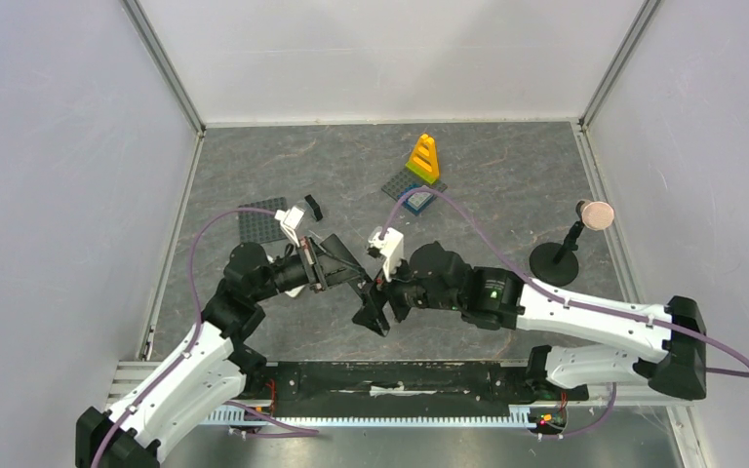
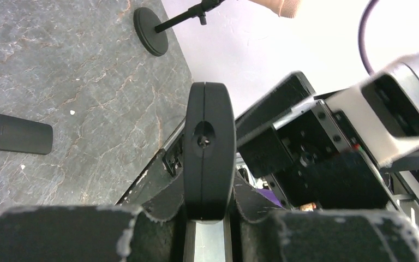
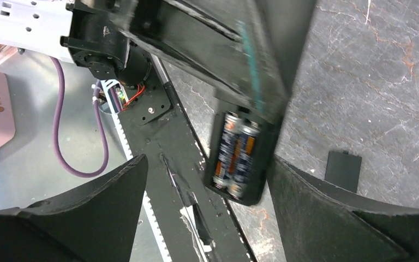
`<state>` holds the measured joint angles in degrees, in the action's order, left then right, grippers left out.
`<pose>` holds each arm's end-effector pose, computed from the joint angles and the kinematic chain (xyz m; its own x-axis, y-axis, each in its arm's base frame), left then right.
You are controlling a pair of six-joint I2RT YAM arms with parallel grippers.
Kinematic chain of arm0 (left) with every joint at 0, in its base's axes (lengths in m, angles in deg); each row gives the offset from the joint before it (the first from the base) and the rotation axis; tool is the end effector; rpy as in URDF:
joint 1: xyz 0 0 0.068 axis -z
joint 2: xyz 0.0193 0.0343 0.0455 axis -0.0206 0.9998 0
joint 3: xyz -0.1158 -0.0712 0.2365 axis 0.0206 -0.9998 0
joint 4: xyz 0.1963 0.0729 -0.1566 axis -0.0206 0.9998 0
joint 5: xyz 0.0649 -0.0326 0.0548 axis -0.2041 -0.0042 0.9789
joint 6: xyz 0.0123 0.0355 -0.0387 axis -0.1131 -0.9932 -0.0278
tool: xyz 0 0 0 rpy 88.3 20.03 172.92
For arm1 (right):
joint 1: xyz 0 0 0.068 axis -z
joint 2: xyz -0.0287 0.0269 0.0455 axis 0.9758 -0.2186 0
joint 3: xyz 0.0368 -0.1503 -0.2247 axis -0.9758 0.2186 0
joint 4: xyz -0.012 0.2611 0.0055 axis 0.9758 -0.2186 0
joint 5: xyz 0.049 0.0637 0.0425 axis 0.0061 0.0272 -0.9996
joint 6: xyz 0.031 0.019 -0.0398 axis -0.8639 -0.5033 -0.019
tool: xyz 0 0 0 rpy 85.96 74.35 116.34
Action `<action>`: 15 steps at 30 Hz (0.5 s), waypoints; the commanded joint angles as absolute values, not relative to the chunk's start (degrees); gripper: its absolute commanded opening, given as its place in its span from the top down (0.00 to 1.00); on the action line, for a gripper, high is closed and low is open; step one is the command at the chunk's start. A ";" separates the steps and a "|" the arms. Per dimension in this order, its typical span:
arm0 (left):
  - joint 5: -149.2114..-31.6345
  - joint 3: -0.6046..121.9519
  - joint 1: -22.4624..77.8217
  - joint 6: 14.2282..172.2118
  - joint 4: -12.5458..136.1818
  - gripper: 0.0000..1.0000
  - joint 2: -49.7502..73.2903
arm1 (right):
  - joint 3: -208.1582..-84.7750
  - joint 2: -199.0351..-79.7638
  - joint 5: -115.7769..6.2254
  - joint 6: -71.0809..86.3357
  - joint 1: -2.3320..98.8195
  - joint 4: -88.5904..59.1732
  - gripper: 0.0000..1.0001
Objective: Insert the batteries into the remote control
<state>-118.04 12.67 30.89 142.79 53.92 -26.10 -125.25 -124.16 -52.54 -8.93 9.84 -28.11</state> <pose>0.1335 -0.1002 0.2700 -0.8215 -0.3484 -0.4514 0.3941 0.2252 -0.8910 0.0973 0.2441 0.3176 -0.5284 -0.2444 -0.8130 -0.8093 0.4344 0.3954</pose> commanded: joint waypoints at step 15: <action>-113.81 16.50 30.99 147.23 57.42 0.96 -24.30 | -138.11 -134.98 -21.78 -7.73 -0.85 -35.22 0.59</action>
